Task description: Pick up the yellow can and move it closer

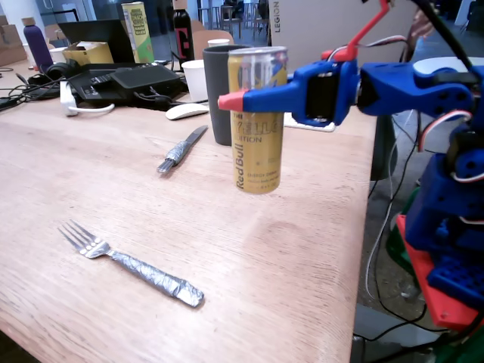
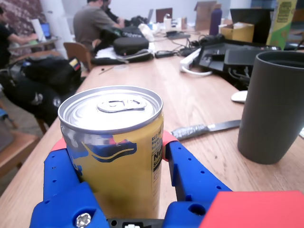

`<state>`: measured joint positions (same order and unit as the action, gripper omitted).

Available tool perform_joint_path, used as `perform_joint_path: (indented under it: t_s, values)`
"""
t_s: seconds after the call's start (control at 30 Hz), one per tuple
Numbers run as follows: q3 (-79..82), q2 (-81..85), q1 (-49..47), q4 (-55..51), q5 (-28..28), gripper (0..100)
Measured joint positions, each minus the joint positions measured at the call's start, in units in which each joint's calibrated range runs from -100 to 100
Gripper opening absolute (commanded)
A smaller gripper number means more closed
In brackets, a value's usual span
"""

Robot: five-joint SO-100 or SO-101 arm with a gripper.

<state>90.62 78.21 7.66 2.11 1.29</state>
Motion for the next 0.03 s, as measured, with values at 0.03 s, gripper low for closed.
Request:
perform_joint_path:
  t_s: [0.03]
  values:
    - [0.0, 0.6, 0.0, -0.7, 0.0, 28]
